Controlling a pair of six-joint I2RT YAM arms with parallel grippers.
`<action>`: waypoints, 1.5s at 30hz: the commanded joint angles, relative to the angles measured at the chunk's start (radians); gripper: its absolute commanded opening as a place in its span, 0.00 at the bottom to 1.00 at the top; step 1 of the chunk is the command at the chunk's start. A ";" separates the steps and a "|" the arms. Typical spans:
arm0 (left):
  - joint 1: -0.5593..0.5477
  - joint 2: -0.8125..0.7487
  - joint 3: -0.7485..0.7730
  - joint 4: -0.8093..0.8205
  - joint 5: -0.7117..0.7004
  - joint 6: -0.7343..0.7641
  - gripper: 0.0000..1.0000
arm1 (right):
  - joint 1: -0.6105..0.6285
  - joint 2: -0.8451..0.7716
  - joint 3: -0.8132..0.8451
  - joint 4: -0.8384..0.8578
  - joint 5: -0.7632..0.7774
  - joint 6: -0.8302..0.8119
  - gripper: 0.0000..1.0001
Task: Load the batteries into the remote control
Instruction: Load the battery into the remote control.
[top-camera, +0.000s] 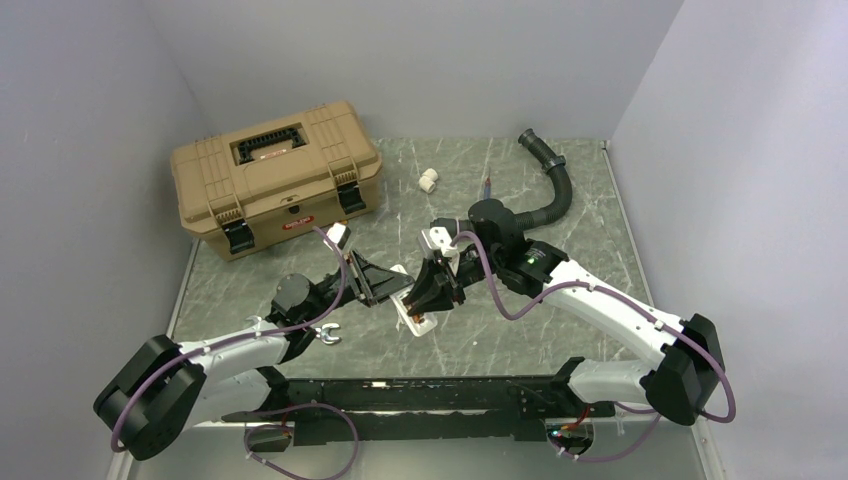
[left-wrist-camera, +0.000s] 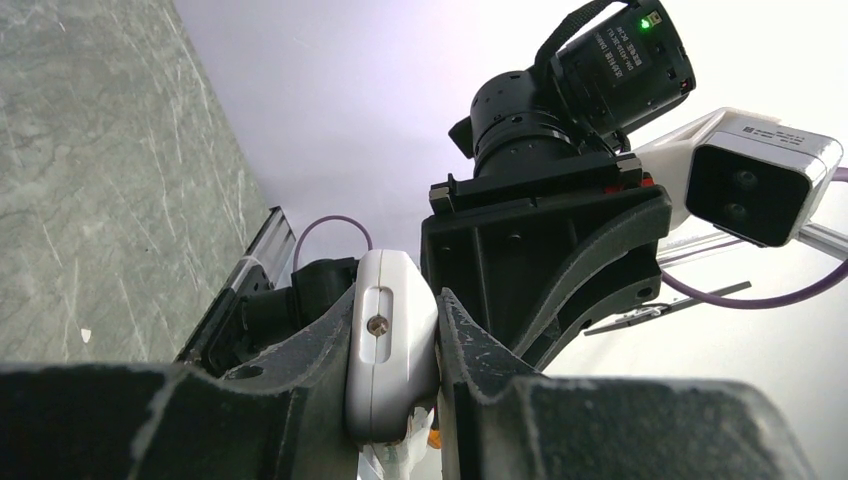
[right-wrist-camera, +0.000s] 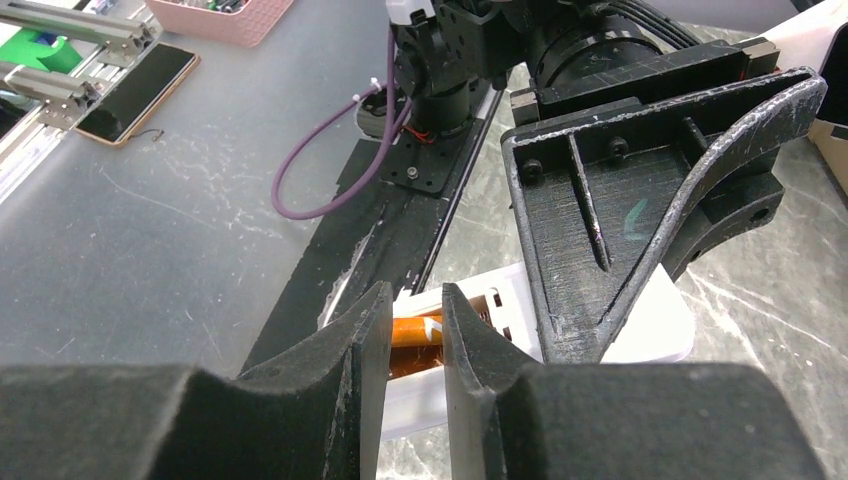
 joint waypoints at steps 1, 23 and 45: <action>-0.004 0.007 0.010 0.097 0.017 -0.018 0.00 | -0.002 -0.017 0.022 0.062 -0.022 0.019 0.28; -0.004 0.030 0.000 0.136 0.018 -0.030 0.00 | -0.002 -0.160 -0.053 -0.035 0.040 -0.011 0.44; -0.005 0.033 0.002 0.141 0.017 -0.030 0.00 | -0.002 -0.096 -0.030 -0.073 0.032 -0.083 0.43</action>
